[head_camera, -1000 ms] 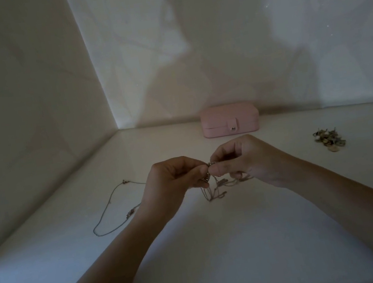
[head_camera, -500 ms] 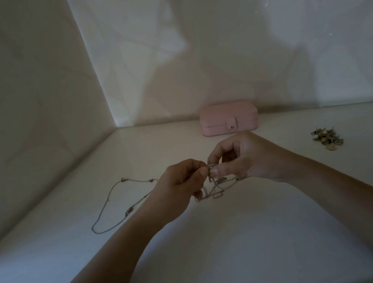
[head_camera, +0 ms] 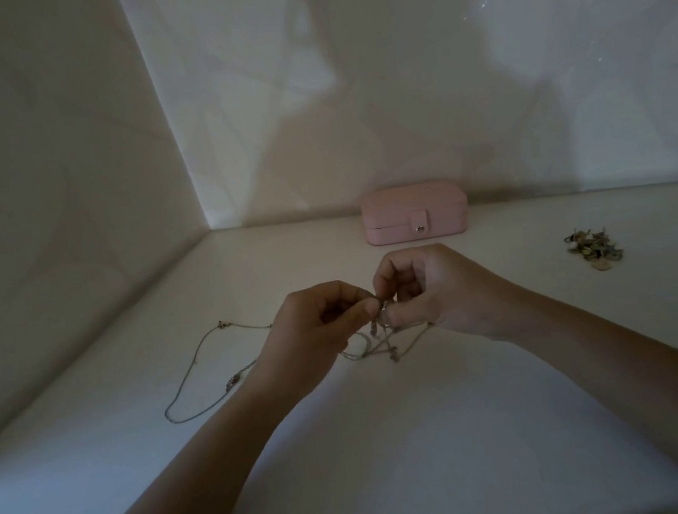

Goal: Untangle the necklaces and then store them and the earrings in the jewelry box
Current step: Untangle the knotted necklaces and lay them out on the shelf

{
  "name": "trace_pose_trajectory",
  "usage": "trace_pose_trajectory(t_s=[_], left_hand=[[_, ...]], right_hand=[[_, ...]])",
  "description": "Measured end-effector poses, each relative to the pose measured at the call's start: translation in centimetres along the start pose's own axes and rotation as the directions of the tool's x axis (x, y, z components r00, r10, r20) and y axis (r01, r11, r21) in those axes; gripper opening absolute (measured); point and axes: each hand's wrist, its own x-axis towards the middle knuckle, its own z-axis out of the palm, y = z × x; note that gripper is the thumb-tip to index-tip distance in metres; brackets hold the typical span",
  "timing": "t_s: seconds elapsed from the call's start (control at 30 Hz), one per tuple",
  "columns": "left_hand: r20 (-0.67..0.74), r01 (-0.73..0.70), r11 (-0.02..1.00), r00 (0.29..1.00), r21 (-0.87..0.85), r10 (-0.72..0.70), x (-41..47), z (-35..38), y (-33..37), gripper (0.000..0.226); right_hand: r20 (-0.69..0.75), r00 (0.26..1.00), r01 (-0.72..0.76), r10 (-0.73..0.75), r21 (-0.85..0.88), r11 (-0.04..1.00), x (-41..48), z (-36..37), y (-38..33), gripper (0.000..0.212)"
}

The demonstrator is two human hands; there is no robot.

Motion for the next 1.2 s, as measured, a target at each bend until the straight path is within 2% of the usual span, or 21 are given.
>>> trace_pose_trajectory(t_s=[0.13, 0.2, 0.33, 0.5, 0.6, 0.7, 0.77, 0.87, 0.93, 1.03, 1.1, 1.2], left_hand=[[-0.005, 0.008, 0.997, 1.0, 0.08, -0.008, -0.1, -0.3, 0.1, 0.002], [-0.021, 0.005, 0.995, 1.0, 0.098, -0.002, -0.2, -0.1, 0.3, 0.002], [-0.088, 0.035, 0.999, 0.995, -0.009, -0.036, -0.2, 0.1, 0.3, 0.007], [-0.133, 0.039, 0.996, 0.99, -0.083, -0.05, -0.2, 0.3, 0.3, 0.007], [-0.159, 0.046, 0.993, 0.985, -0.105, -0.063, 0.0, 0.0, 0.3, 0.005], [-0.127, 0.076, 0.99, 0.988, -0.118, -0.091, 0.1, -0.2, 0.3, 0.01], [-0.056, 0.107, 0.983, 0.992, -0.151, -0.116, 0.1, -0.3, 0.2, 0.017], [0.087, 0.133, 0.968, 0.989, -0.213, -0.117, 0.0, -0.3, 0.3, 0.013], [0.118, 0.144, 0.949, 0.986, -0.281, -0.115, 0.1, -0.4, 0.2, 0.013], [0.117, 0.162, 0.906, 0.985, -0.39, -0.126, 0.1, -0.7, 0.3, 0.019], [0.129, 0.161, 0.904, 0.985, -0.397, -0.119, 0.0, -0.6, 0.2, 0.016], [0.156, 0.174, 0.905, 0.98, -0.389, -0.122, 0.1, -0.3, 0.0, 0.016]], right_hand=[[-0.105, 0.994, 0.021, -0.036, -0.137, 0.99, 0.0, 0.3, -0.3, 0.021], [-0.14, 0.99, 0.011, -0.032, -0.15, 0.989, 0.0, 0.2, -0.5, 0.019], [-0.153, 0.988, -0.055, 0.028, -0.17, 0.984, -0.1, -0.1, -0.6, 0.007], [-0.164, 0.986, -0.04, 0.006, -0.208, 0.977, -0.1, -0.1, -0.5, 0.009], [-0.111, 0.994, -0.035, 0.02, -0.138, 0.99, -0.3, -0.2, -0.8, 0.012], [-0.097, 0.995, -0.024, 0.017, -0.071, 0.997, -0.2, -0.5, -0.8, 0.021], [-0.075, 0.996, -0.045, 0.042, -0.037, 0.998, -0.1, -0.7, -0.8, 0.023], [0.038, 0.992, -0.128, 0.123, 0.174, 0.976, -0.2, -0.5, -0.8, 0.028], [0.065, 0.983, -0.185, 0.175, 0.228, 0.956, -0.3, -0.6, -1.1, 0.027], [0.126, 0.977, -0.184, 0.17, 0.109, 0.977, -0.6, -1.3, -1.7, 0.026], [0.193, 0.964, -0.184, 0.182, -0.009, 0.983, -0.9, -1.9, -2.1, 0.026], [0.16, 0.965, -0.191, 0.206, -0.102, 0.976, -1.0, -2.8, -2.1, 0.017]])
